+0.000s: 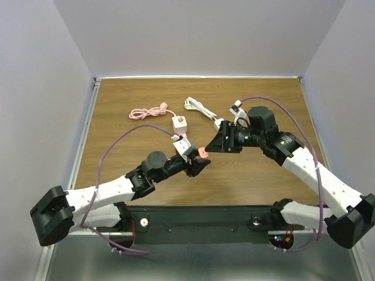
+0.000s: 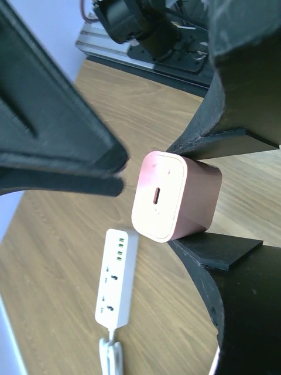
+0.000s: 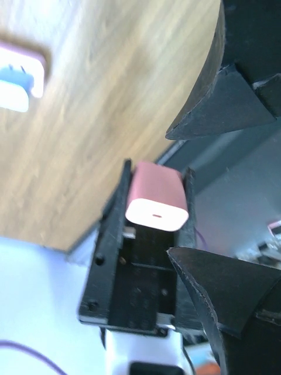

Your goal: Insert the plug

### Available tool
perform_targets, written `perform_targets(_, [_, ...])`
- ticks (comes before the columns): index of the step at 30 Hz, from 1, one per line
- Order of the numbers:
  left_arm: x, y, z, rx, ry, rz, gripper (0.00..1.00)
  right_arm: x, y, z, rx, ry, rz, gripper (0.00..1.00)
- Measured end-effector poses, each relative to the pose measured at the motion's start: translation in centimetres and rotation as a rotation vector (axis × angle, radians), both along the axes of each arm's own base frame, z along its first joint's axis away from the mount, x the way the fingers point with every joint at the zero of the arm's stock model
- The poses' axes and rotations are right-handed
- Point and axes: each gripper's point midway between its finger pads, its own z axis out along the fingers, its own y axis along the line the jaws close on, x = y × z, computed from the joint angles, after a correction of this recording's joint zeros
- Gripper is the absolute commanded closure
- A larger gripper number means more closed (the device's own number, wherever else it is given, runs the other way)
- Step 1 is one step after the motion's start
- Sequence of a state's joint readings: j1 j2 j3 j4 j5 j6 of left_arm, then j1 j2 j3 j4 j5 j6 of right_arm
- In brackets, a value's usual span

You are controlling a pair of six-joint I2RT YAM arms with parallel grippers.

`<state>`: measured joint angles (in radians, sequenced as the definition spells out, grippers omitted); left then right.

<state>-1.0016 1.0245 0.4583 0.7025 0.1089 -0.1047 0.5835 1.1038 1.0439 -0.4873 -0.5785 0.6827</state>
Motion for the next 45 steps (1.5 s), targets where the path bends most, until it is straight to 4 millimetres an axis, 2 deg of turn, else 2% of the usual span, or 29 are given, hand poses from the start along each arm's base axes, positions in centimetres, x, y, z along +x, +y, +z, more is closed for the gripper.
perform_targets(7, [-0.1, -0.6, -2.7, 0.114, 0.051, -0.028, 1.0, 2.2, -0.8, -3.1, -0.135, -0.049, -0.045, 0.21])
perform_targets(11, [0.2, -1.3, -3.7, 0.164, 0.073, -0.04, 1.0, 2.7, -1.0, -4.6, -0.185, -0.044, -0.04, 0.22])
perform_targets(20, [0.9, -2.4, -4.7, 0.221, 0.094, -0.046, 1.0, 2.5, -0.6, -5.6, -0.214, -0.048, -0.004, 0.23])
perform_targets(24, [1.2, -2.9, -5.1, 0.236, 0.103, -0.047, 1.0, 2.2, -0.2, -6.1, -0.224, -0.045, 0.018, 0.27])
perform_targets(29, [1.4, -3.1, -5.2, 0.245, 0.103, -0.038, 1.0, 1.8, 0.3, -6.8, -0.237, -0.029, 0.041, 0.41])
perform_targets(32, [1.5, -2.9, -5.4, 0.254, 0.105, -0.024, 1.0, 1.5, 0.4, -7.4, -0.242, -0.019, 0.048, 0.55])
perform_targets(33, [1.5, -2.9, -5.6, 0.261, 0.109, -0.02, 1.0, 1.4, 0.3, -7.8, -0.247, -0.011, 0.044, 0.65])
perform_targets(35, [1.5, -2.6, -6.1, 0.286, 0.113, -0.013, 1.0, 1.4, 0.2, -8.4, -0.253, 0.002, 0.036, 0.78])
perform_targets(36, [1.5, -2.5, -6.3, 0.294, 0.112, -0.009, 1.0, 1.3, 0.1, -8.7, -0.257, 0.02, 0.027, 0.93])
perform_targets(37, [1.4, -2.5, -6.5, 0.304, 0.112, -0.008, 0.98, 1.3, 0.1, -8.8, -0.259, 0.026, 0.024, 1.0])
perform_targets(41, [1.4, -2.3, -6.9, 0.314, 0.129, 0.007, 0.73, 1.3, 0.2, -9.2, -0.265, 0.033, 0.014, 0.99])
perform_targets(43, [1.6, -2.2, -6.9, 0.312, 0.133, 0.023, 0.41, 1.6, 0.2, -9.3, -0.269, 0.024, 0.005, 1.0])
perform_targets(44, [1.8, -2.1, -6.9, 0.312, 0.138, 0.039, 0.19, 1.9, 0.2, -9.4, -0.277, 0.018, -0.004, 1.0])
perform_targets(45, [2.0, -1.9, -7.0, 0.313, 0.14, 0.053, 0.1, 2.3, 0.2, -9.5, -0.289, 0.011, -0.015, 0.99])
